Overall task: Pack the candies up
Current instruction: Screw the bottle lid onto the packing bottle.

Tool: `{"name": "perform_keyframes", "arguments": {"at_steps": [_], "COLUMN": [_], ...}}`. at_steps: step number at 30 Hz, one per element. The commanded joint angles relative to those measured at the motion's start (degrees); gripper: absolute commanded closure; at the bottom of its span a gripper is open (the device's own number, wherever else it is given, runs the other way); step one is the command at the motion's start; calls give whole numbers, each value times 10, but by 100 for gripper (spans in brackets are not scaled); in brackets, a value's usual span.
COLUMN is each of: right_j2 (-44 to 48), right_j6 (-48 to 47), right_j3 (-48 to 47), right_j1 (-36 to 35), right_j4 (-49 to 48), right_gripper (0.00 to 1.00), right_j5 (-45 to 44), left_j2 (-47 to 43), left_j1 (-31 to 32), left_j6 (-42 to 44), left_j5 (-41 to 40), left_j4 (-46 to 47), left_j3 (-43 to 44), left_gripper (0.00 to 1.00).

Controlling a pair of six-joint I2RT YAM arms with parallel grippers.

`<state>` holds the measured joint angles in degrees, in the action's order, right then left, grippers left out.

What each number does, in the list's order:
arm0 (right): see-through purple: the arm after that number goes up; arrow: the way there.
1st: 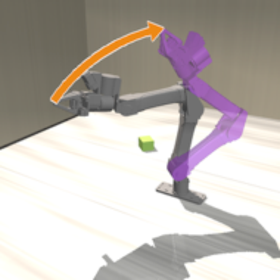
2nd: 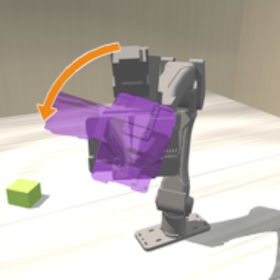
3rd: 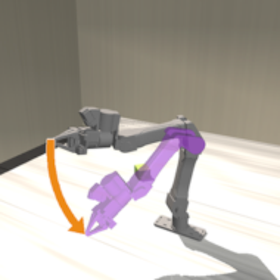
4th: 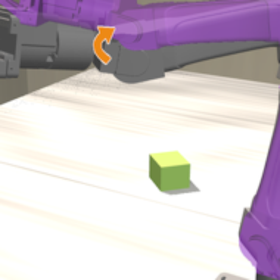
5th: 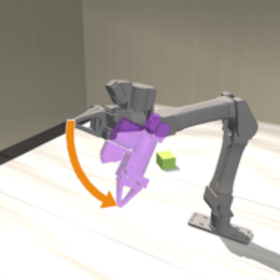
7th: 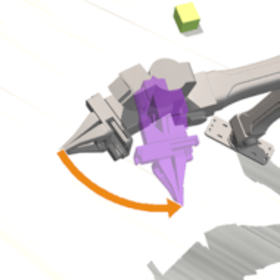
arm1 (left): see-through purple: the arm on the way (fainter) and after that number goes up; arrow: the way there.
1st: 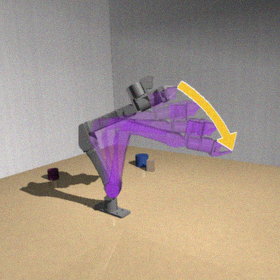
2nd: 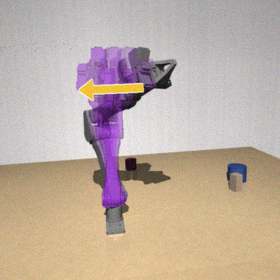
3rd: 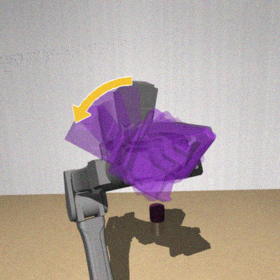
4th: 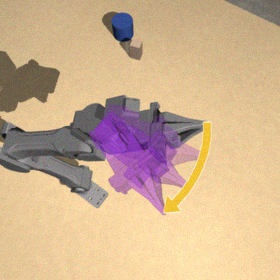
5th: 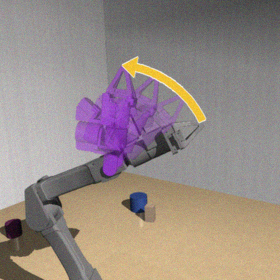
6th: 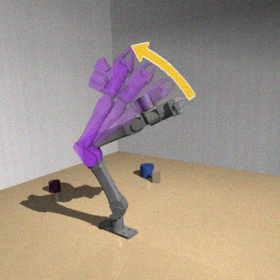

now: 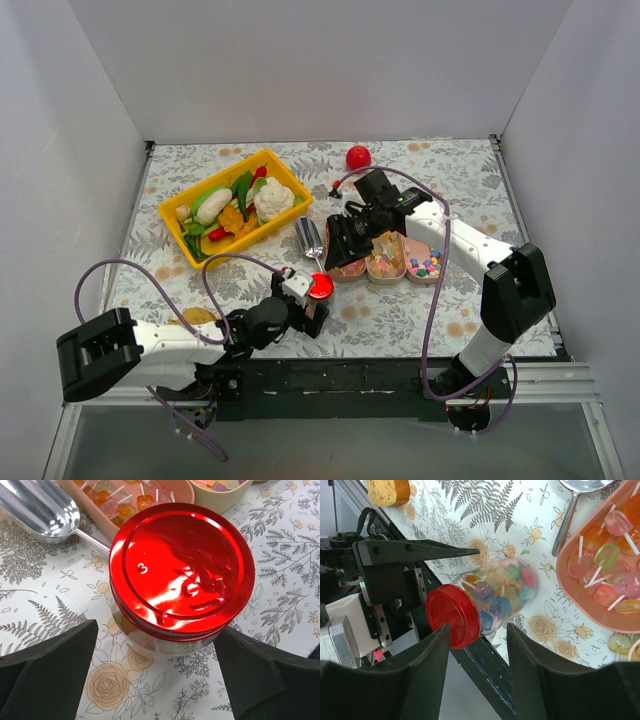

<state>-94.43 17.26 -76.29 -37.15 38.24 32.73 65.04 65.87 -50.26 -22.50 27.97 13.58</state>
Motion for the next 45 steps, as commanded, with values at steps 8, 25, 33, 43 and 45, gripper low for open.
{"name": "perform_keyframes", "arguments": {"at_steps": [8,25,33,43,45], "right_j2": [0,-43,-49,-74,-83], "right_j6": [-14,-31,-29,-49,-54], "right_j3": [-15,-55,-74,-89,-89], "right_j1": [-9,-27,-27,-31,-34], "right_j4": [16,46,37,27,32], "right_gripper": [49,55,56,57,57], "right_j5": [17,1,0,8,8], "left_j2": [90,133,90,122,128], "left_j1": [4,4,4,4,4], "left_j6": [51,45,24,30,33], "left_j5": [-80,-64,-40,-19,-15], "left_j4": [77,125,116,97,100], "left_j3": [40,59,27,28,28], "left_gripper": [2,12,34,34,33]}}
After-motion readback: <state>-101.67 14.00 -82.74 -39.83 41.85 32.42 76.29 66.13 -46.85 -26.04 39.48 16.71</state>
